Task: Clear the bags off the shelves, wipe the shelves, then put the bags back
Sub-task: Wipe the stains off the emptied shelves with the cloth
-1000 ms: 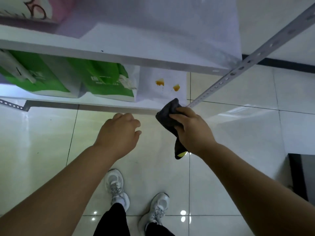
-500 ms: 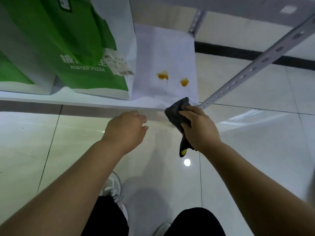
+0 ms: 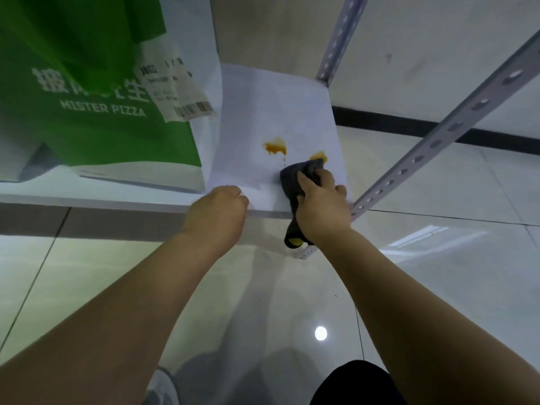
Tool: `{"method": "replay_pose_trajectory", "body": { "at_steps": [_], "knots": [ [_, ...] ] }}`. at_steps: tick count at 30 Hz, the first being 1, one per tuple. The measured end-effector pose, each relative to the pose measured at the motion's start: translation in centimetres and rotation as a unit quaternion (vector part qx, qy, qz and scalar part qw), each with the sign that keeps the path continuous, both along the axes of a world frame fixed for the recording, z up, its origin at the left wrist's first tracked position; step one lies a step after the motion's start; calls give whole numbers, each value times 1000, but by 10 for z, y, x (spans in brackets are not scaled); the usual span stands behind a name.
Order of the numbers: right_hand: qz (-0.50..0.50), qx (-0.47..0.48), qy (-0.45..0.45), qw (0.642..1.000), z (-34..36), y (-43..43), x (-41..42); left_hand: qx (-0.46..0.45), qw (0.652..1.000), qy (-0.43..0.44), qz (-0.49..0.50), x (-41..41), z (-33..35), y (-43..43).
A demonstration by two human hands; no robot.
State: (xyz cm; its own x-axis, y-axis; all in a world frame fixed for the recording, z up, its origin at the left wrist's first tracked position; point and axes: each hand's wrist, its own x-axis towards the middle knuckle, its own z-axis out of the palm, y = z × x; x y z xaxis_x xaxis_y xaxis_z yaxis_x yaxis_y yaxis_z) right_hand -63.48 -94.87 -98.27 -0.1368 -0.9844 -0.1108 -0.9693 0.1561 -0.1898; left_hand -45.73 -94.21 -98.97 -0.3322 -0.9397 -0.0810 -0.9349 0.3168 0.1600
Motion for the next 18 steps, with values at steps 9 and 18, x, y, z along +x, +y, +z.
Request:
{"method": "replay_pose_trajectory", "body": {
  "at_steps": [9,18],
  "knots": [
    [124,-16,-11,992,-10,0,13,-30,998,-63,2,4,-10,-14],
    [-167,26,-22,985,3,-55,-10,-26,997,-76,12,2,-8,-25]
  ]
}}
